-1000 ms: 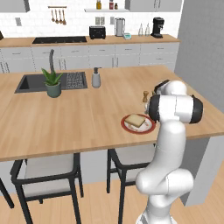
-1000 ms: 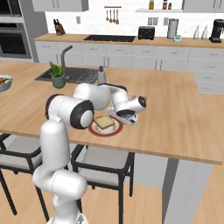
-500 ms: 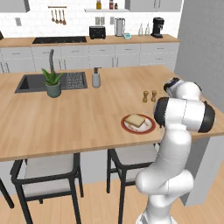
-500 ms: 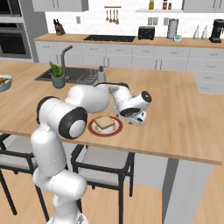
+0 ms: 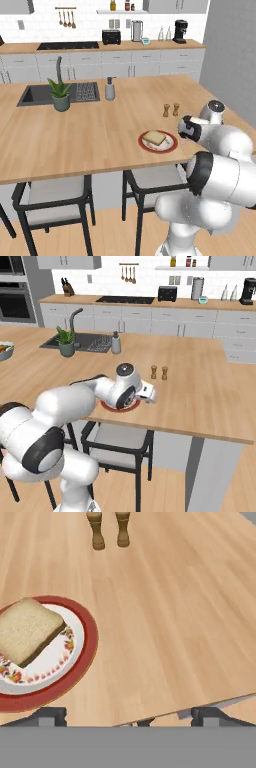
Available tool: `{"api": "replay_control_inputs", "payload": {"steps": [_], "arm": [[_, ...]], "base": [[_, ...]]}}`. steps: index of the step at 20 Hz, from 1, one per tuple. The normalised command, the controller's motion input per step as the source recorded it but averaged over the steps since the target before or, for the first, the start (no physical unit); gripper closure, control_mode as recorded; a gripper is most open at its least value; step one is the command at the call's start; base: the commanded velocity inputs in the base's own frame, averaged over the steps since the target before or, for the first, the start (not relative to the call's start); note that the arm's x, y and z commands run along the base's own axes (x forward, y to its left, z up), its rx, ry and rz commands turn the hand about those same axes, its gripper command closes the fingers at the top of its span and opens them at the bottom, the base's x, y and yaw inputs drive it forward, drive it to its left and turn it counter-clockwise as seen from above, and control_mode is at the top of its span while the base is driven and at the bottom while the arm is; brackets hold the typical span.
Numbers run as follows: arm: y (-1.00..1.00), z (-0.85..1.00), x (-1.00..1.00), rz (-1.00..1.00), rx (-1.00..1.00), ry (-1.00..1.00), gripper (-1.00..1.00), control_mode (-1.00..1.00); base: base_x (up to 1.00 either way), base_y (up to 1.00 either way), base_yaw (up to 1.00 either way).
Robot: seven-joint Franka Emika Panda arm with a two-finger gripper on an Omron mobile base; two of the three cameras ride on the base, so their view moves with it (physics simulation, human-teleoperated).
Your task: Start the toaster. Once the lever pops up, take the bread to the plate on the dining counter.
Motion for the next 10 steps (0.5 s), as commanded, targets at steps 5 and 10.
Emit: {"api": "replay_control_inputs", "payload": {"steps": [5, 10], "arm": [[0.34, 0.30, -1.00, -0.20, -0.28, -0.06, -1.00, -1.00], [0.42, 0.47, -1.00, -0.09, -0.10, -0.02, -1.00, -1.00]], "base": [[0.00, 0.00, 0.00], [0.00, 0.00, 0.00]]}}
